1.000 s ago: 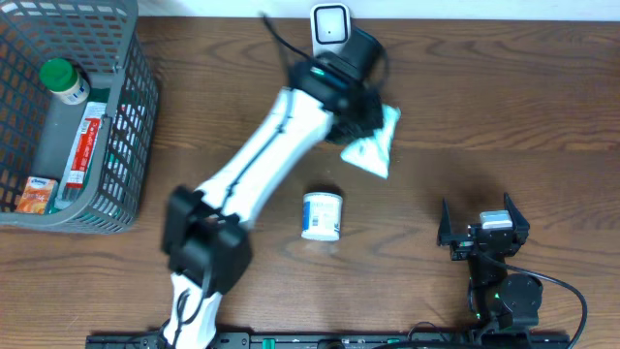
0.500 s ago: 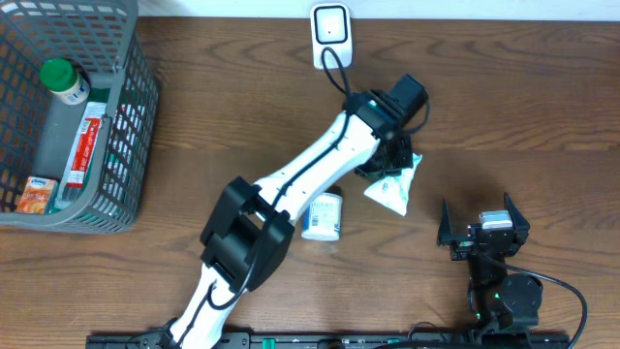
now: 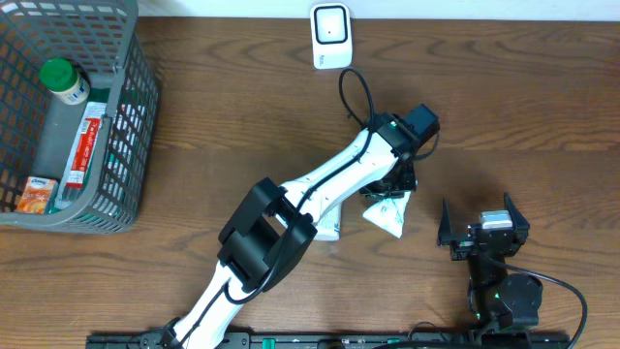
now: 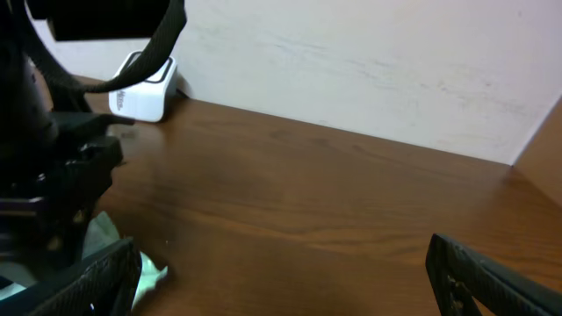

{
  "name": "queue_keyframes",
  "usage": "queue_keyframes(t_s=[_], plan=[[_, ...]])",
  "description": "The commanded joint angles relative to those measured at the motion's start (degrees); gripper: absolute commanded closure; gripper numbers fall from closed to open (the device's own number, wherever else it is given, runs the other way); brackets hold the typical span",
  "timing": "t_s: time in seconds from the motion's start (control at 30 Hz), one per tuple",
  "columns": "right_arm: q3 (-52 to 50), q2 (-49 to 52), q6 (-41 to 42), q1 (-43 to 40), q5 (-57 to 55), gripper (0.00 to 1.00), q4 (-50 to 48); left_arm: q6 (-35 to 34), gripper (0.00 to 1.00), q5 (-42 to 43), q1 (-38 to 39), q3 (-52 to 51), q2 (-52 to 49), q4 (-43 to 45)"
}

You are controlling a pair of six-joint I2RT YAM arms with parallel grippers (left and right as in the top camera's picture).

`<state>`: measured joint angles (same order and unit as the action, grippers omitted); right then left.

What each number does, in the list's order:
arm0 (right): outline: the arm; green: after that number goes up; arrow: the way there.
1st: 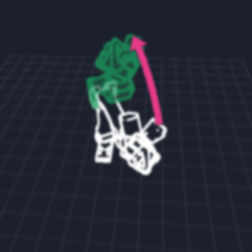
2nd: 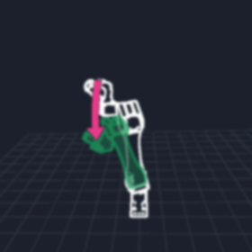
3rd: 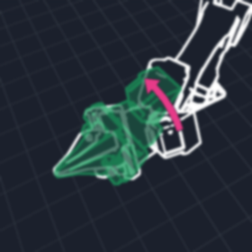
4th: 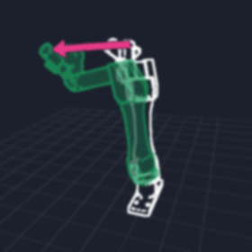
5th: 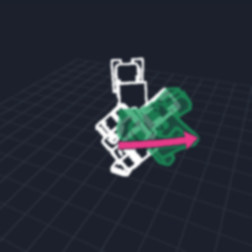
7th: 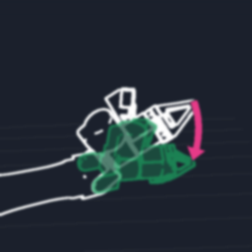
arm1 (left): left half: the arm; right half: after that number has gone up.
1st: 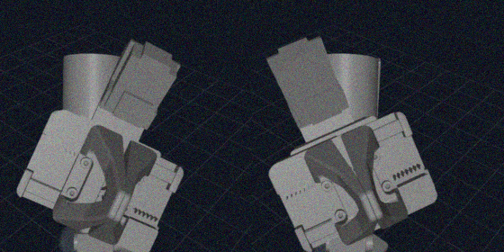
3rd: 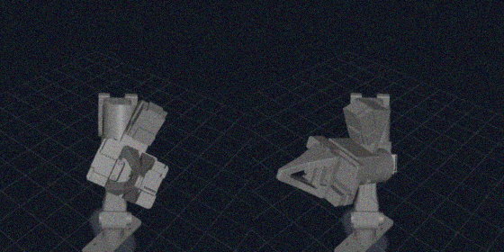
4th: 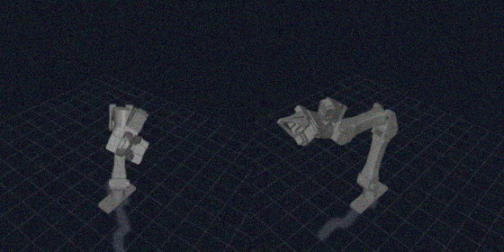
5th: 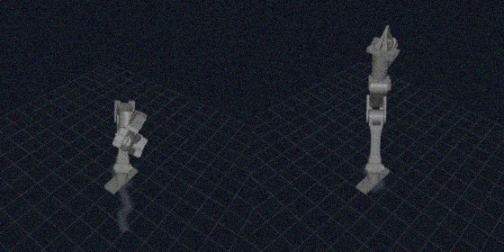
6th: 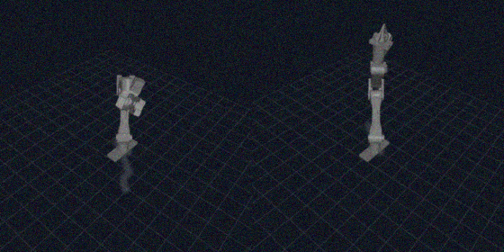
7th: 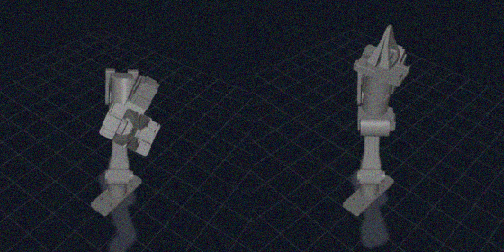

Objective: Scan the item barcode
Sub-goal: 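Carry the green pouch with the left gripper toward the scanner, then place the green pouch on the table right of the container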

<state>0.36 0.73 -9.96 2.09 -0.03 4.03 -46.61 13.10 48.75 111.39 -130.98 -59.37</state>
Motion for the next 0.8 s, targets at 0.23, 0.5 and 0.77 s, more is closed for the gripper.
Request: queue_keyframes(t_s=[0.23, 0.5, 0.77], plan=[[-0.04, -0.13, -0.59, -0.33, -0.55, 0.01, 0.24, 7.98, 0.15, -0.55, -1.60, 0.55, 1.38, -0.31], [-0.07, -0.13, -0.59, -0.33, -0.55, 0.01, 0.24, 18.40, 0.18, -0.55, -5.16, 3.08, 10.29, -0.09], [-0.04, -0.13, -0.59, -0.33, -0.55, 0.01, 0.24, 27.54, 0.34, -12.81, -15.02, 3.08, 27.02, -2.78]])
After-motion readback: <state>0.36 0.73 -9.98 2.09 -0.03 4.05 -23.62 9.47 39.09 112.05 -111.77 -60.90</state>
